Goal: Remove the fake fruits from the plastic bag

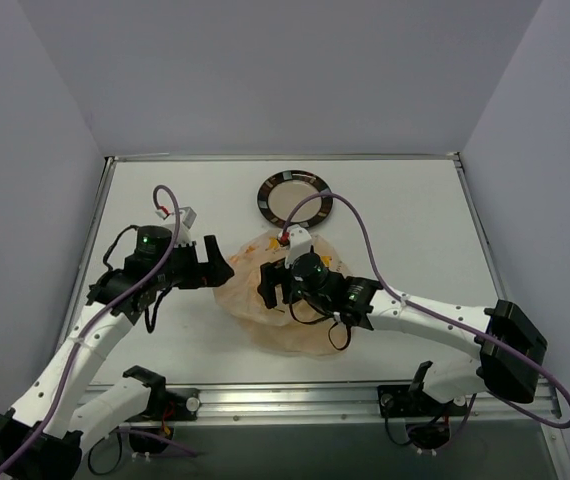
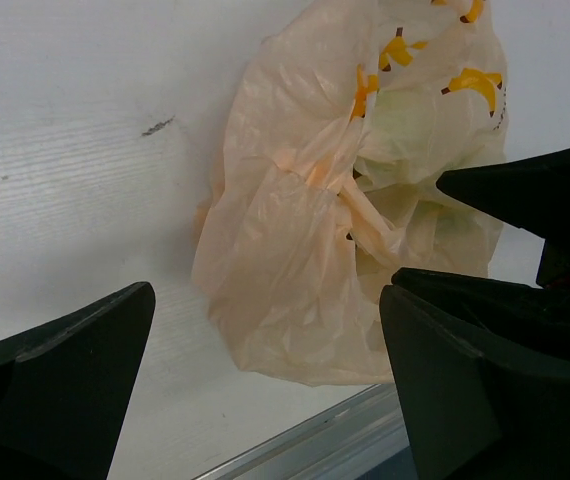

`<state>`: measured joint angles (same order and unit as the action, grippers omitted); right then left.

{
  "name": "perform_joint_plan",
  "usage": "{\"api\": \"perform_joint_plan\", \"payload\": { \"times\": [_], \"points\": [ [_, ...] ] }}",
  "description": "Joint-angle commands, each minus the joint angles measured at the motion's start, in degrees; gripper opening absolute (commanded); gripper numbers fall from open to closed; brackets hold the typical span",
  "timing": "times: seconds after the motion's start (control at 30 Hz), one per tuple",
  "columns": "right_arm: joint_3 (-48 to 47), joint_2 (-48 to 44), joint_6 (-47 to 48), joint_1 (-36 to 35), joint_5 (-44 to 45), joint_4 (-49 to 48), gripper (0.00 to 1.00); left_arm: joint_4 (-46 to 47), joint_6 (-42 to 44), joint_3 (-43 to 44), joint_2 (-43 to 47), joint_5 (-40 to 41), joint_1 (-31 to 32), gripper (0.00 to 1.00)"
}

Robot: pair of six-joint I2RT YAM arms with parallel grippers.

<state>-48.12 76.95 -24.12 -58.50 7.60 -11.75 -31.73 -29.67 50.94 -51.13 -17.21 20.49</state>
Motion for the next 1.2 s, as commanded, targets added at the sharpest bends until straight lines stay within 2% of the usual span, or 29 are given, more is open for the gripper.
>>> {"api": "perform_joint_plan", "payload": {
  "times": [0.0,0.1,0.2,0.3,0.53,0.57,0.6,0.67,0.7,0.73,0.77,0.8,0.83,0.87,0.9,0.93,1.0,1.03,1.17],
  "points": [
    [-1.2,0.0,0.6,-0.5,2.4,-3.5,0.76,0.3,-1.4,2.1,-2.0,-4.9,-0.4,0.94],
    [0.0,0.0,0.9,-0.3,4.5,-4.8,0.71,4.2,-3.0,0.5,-4.6,-7.0,-0.4,0.94],
    [-0.4,2.8,0.6,-0.2,2.9,-4.7,0.65,8.1,-4.7,-1.0,-6.9,-10.1,-0.3,0.94],
    [0.0,3.9,-1.4,-0.1,3.7,-4.9,0.48,10.6,-5.8,-2.5,-7.9,-9.9,0.0,0.94],
    [2.3,1.5,-2.6,0.8,4.8,-5.0,0.39,12.6,-5.5,-4.9,-13.3,-5.9,2.4,0.95],
    [3.0,0.7,-2.8,1.0,4.3,-5.0,0.31,12.9,-5.5,-5.1,-13.9,-5.5,2.8,0.95],
    [3.5,0.1,-2.9,1.3,4.1,-4.9,0.14,14.2,-5.7,-5.5,-14.9,-4.8,3.1,0.96],
    [4.3,-0.9,-3.5,2.3,3.7,-4.6,0.08,15.7,-6.3,-5.9,-15.7,-4.4,4.0,1.0],
    [4.9,-1.9,-3.8,2.7,3.2,-4.3,0.06,16.9,-6.9,-6.0,-16.3,-4.3,4.2,0.86],
    [5.0,-2.3,-3.9,3.3,2.9,-3.8,0.0,17.7,-7.2,-6.5,-16.4,-4.2,4.4,0.83],
    [5.2,-3.4,-3.9,3.3,2.9,-3.0,0.0,18.6,-7.5,-6.7,-16.4,-4.3,4.6,0.8],
    [5.7,-3.7,-4.0,3.4,3.0,-2.8,0.0,20.0,-8.0,-7.0,-16.4,-4.3,4.8,0.72],
    [5.8,-4.1,-4.2,3.4,2.8,-2.6,0.02,20.6,-8.3,-7.3,-16.4,-4.2,5.0,0.67],
    [5.8,-4.3,-4.0,3.3,2.0,-2.5,0.11,21.1,-8.6,-7.4,-16.4,-4.2,5.3,0.64],
    [5.9,-4.2,-4.0,3.3,1.5,-2.5,0.39,21.9,-8.6,-7.5,-16.4,-4.2,5.4,0.6],
    [5.8,-3.8,-3.9,3.3,1.0,-2.5,0.52,22.1,-8.7,-7.7,-16.4,-4.1,5.5,0.47],
    [5.1,-2.0,-3.7,3.1,-0.9,-2.8,0.73,22.6,-9.0,-8.0,-16.4,-3.9,5.7,0.37],
    [4.5,-1.3,-3.6,3.1,-1.5,-2.9,0.76,22.6,-9.0,-8.0,-16.3,-3.8,5.7,0.27],
    [3.7,2.6,-3.7,3.0,-3.3,-6.1,0.77,22.5,-8.9,-8.4,-15.5,-3.4,5.6,0.15]
  ]
}}
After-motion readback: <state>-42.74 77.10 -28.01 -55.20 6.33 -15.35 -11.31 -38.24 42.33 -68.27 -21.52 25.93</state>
